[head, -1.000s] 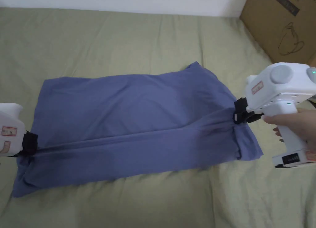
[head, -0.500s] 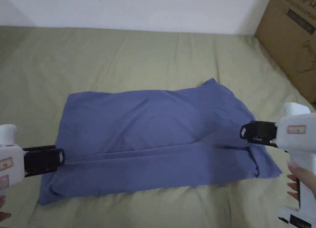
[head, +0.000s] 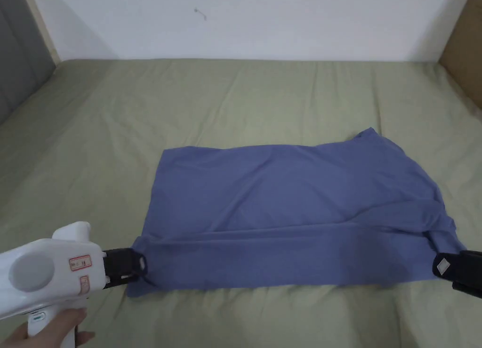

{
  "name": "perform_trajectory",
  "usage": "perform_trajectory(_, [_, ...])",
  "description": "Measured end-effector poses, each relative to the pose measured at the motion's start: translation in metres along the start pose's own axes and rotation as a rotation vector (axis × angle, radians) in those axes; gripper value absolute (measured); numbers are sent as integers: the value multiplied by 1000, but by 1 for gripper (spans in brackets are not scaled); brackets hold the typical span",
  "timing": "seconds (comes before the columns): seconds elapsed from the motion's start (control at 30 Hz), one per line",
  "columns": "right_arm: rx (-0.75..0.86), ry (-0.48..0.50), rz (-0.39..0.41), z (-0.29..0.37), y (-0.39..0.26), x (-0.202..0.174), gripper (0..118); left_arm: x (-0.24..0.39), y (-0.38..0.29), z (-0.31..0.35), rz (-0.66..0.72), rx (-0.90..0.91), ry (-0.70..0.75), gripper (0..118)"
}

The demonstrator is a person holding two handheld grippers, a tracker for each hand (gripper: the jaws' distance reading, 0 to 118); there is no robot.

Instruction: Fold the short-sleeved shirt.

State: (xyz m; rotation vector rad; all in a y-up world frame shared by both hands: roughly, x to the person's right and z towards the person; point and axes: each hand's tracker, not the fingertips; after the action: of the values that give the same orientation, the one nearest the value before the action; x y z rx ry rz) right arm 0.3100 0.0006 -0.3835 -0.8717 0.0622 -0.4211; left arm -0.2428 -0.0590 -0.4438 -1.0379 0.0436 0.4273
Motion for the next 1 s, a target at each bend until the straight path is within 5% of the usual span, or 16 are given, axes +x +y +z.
perform_trajectory(0.03, [-5,-2,-2,-1,-1,3,1,-2,1,-13,6,-5,14,118])
perform_trajectory(0.2, [-36,-20,-22,-10,-3,13,1,1,-4,-62,-38,-90,112,113])
perform_trajectory(0.3, [-43,-35,-35,-17,-1,20,1,18,-10,-79,-263,-124,216,114])
perform_trajectory(0.37, [-43,-43,-41,-17,-4,22,1,32,-15,-73,-337,-71,214,91])
perform_trajectory(0.4, [-43,-46,-42,-19,-4,24,1,36,-16,-67,-359,-48,188,68])
perform_trajectory(0.43, [-44,-49,-43,-21,-3,26,0,46,-20,-50,-395,-26,156,19])
perform_trajectory(0.47, [-45,-49,-43,-21,-4,30,1,51,-23,-43,-427,-5,133,2])
perform_trajectory(0.67, [-9,-138,19,-37,43,72,1,48,-16,-26,-495,23,147,2])
perform_trajectory(0.7, [-15,-135,9,-42,53,80,15,48,-13,-22,-462,22,124,2])
perform_trajectory(0.77, [-39,-149,3,-56,70,90,96,44,-8,-18,-425,25,116,2])
perform_trajectory(0.8, [-68,-165,0,-66,76,94,112,44,-6,-16,-431,35,127,2])
perform_trajectory(1.0, [-214,-242,-65,-127,87,133,114,51,-7,-12,-373,22,100,2])
